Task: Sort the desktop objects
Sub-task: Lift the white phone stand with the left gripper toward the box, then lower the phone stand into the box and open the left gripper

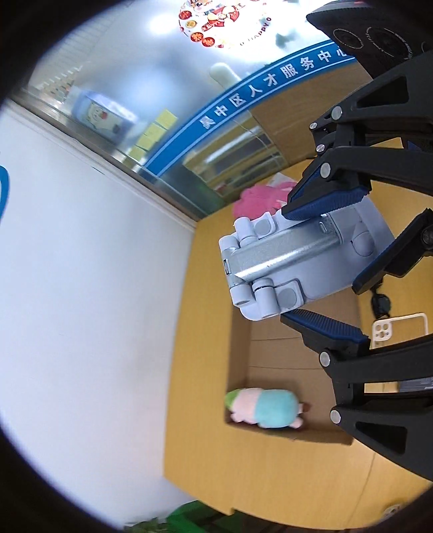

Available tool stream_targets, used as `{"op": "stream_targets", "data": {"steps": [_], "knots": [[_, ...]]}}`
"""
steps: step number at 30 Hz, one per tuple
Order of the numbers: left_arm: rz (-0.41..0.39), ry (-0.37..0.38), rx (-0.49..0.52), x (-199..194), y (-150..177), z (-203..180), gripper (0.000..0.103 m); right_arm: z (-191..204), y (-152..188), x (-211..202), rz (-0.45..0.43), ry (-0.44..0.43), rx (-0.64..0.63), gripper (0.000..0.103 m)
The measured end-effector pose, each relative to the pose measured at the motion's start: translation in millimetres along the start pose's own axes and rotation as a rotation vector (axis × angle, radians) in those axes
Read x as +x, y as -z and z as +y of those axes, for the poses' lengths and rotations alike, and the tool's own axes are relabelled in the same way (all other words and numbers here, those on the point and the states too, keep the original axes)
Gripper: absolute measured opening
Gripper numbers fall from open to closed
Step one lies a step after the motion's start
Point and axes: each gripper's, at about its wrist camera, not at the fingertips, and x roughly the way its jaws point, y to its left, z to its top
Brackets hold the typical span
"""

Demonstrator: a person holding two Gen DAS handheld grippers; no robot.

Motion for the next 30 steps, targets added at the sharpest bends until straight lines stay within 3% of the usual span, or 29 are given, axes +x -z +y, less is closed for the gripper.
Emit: {"op": "stream_targets", "data": {"steps": [6, 10, 11, 15, 30], "knots": [[-0.074, -0.032, 0.033, -25.0, -26.5, -5.7, 0.055, -5.7, -39.7, -7.0, -0.066, -0.010, -0.002, 0.073], [-0.070, -0.038, 0.028, -19.7, -38.7, 2.6, 0.055, -23.8, -43.6, 1.9, -0.064, -0.020, 0.004, 0.073], [-0.066, -0.039, 0.025, -15.4, -40.9, 5.9, 0.055, -11.3, -43.9, -0.6, -0.061, -0.021, 0.006, 0.073], [-0.045, -0.043, 0.016, 7.5, -50.9, 19.2, 0.055, -22.9, -38.0, -2.6, -0.035, -0.023, 0.023, 0.073], [0.109, -0.022, -0.047, 136.0, -71.6, 96.9, 0.055, -68.9, 0.1, 115.2, 0.133, -0.006, 0.077, 0.073]]}}
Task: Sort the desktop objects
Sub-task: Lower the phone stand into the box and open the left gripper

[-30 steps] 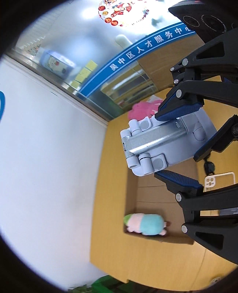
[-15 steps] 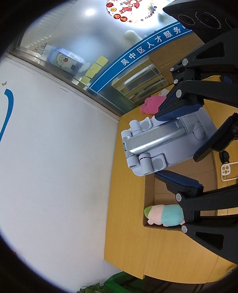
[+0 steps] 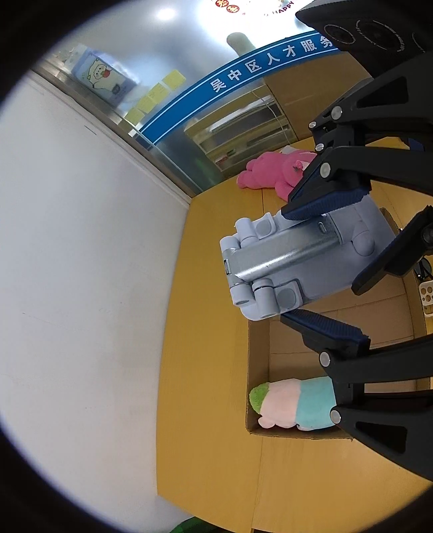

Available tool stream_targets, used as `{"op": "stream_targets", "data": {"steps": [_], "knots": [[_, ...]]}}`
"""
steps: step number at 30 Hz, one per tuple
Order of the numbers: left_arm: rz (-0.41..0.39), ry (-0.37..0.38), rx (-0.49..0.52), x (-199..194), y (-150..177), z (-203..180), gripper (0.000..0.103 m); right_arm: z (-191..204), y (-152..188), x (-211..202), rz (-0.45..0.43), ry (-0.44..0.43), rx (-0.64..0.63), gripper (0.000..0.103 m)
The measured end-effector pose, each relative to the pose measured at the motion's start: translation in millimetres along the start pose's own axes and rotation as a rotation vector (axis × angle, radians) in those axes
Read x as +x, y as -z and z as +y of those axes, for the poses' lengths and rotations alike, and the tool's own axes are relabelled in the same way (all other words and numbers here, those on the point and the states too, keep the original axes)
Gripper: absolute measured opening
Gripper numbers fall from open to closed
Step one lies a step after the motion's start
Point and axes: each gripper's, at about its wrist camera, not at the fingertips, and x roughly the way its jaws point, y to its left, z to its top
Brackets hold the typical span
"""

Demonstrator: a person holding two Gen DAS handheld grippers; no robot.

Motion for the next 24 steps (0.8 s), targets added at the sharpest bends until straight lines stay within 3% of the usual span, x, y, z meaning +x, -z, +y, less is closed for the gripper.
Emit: {"op": "stream_targets", "data": {"steps": [11, 13, 15, 24], "knots": [[0.142, 0.020, -0.039, 122.1, -8.0, 67.8, 0.055, -42.7, 52.6, 101.2, 0.128, -0.001, 0.085, 0.073], [0.171, 0.008, -0.045, 147.6, -6.7, 81.6, 0.055, -55.1, 65.4, 120.6, 0.159, -0.009, 0.125, 0.066], [0.206, 0.010, -0.065, 173.4, -2.5, 96.0, 0.055, -66.2, 79.9, 139.3, 0.195, -0.021, 0.163, 0.061], [0.398, -0.053, -0.046, 270.8, 39.4, 124.5, 0.054, -116.1, 169.1, 204.7, 0.359, -0.099, 0.374, 0.061]]}}
